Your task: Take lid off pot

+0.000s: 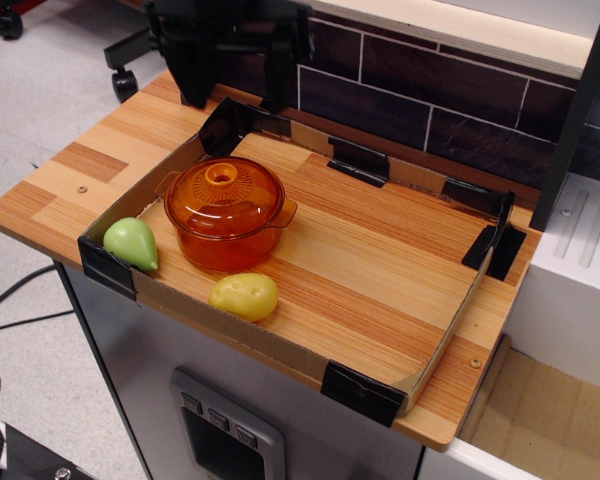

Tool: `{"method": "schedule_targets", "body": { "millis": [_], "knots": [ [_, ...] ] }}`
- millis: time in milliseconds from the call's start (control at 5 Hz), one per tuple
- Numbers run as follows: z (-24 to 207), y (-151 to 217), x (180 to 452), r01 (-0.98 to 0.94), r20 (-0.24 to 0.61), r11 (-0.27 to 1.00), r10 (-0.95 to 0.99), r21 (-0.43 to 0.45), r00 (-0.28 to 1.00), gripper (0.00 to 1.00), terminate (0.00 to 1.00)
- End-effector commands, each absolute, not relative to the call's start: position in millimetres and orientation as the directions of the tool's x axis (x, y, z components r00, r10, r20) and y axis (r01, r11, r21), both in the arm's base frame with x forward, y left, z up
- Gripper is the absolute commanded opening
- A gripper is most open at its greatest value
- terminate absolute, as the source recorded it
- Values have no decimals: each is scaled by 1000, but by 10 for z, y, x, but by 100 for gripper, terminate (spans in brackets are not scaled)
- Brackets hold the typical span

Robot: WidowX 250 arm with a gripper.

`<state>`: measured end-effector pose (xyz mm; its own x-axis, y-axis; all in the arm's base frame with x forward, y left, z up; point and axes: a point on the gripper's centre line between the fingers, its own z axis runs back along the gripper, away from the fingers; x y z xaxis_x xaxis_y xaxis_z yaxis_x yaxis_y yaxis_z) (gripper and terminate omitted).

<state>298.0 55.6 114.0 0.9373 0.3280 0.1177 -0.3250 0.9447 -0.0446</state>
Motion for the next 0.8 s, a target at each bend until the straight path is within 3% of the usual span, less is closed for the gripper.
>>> {"method": "schedule_targets", "body": {
  "millis": [0, 200, 600],
  "knots": [
    [1017, 464, 2944, -264, 172, 964, 266, -37, 949, 100, 0],
    [883, 507, 2916, -264, 170, 965, 261, -3, 950, 100, 0],
    [824, 615, 2844, -262, 163, 965, 255, 25, 953, 100, 0]
  ]
}}
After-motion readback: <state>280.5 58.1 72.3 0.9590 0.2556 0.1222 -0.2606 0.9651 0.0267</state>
